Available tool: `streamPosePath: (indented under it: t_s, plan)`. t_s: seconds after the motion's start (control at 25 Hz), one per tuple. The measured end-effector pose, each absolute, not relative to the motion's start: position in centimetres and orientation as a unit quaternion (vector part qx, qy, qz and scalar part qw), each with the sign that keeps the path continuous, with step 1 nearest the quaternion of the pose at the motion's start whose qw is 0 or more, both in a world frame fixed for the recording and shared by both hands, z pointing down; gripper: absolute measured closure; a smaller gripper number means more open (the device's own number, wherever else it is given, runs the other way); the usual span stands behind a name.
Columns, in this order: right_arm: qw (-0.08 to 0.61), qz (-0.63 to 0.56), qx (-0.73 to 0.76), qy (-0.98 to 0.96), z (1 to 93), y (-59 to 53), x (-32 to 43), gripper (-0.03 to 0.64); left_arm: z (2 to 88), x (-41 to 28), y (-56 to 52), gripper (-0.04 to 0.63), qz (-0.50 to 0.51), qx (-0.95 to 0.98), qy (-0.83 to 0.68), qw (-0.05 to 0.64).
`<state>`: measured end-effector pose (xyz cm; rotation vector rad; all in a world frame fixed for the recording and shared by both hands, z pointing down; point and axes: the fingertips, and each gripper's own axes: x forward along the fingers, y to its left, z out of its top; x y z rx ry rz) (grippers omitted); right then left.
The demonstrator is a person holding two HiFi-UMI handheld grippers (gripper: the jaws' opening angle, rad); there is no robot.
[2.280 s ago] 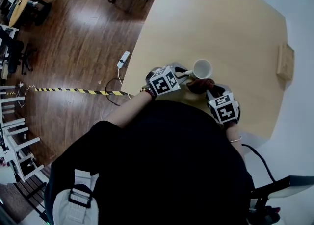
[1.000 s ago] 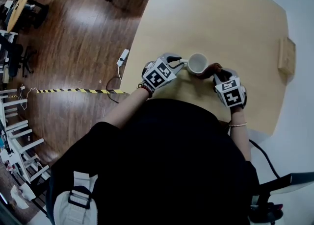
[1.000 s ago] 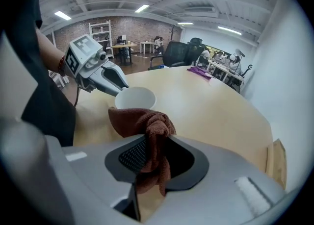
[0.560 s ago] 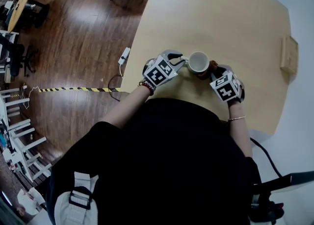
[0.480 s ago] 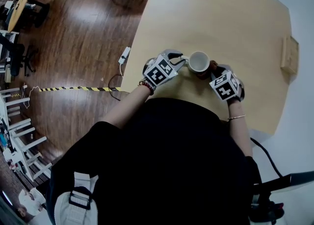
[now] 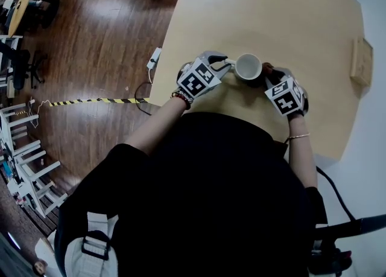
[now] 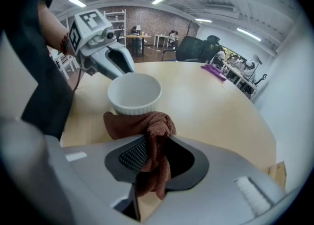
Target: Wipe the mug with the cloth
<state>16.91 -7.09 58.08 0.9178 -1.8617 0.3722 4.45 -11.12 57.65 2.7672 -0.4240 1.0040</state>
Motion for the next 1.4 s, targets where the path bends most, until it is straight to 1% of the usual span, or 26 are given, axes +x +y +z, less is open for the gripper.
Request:
streamPosePath:
  t_s: [0.08,0.24,0.76,0.96,1.04,1.24,1.4]
  plan:
    - [0.480,0.133,0.389,-0.775,56.5,-8.0,17.1,0.515,57.7,4.5,-11.1,0.506,0.338,0.927,-0.139,0.083]
    - [0.487,0.096,0.371,-0.784,55.5,-8.6,16.8,0.515,57.8,4.5,-11.0,0.507,0.341,0.926,-0.139,0.079]
    - [0.514,0.081,0.324,-0.790,59.6,-9.9,16.0,0.515,57.8,4.6,-11.3,0.508,0.344,0.928,-0.122,0.075]
    - [0.521,0.076,0.307,-0.793,59.7,-9.7,15.9,0.515,57.8,4.6,-11.7,0.508,0.343,0.930,-0.116,0.067]
    - [0.516,0.067,0.306,-0.797,59.2,-9.9,15.9,0.515,57.7,4.5,-11.7,0.508,0.346,0.929,-0.113,0.067]
    - [0.478,0.014,0.299,-0.826,55.6,-12.0,15.5,0.515,57.7,4.6,-11.8,0.508,0.346,0.930,-0.109,0.066]
    - [0.489,-0.016,0.249,-0.836,54.5,-12.8,14.7,0.515,57.7,4.6,-11.8,0.508,0.346,0.930,-0.108,0.065]
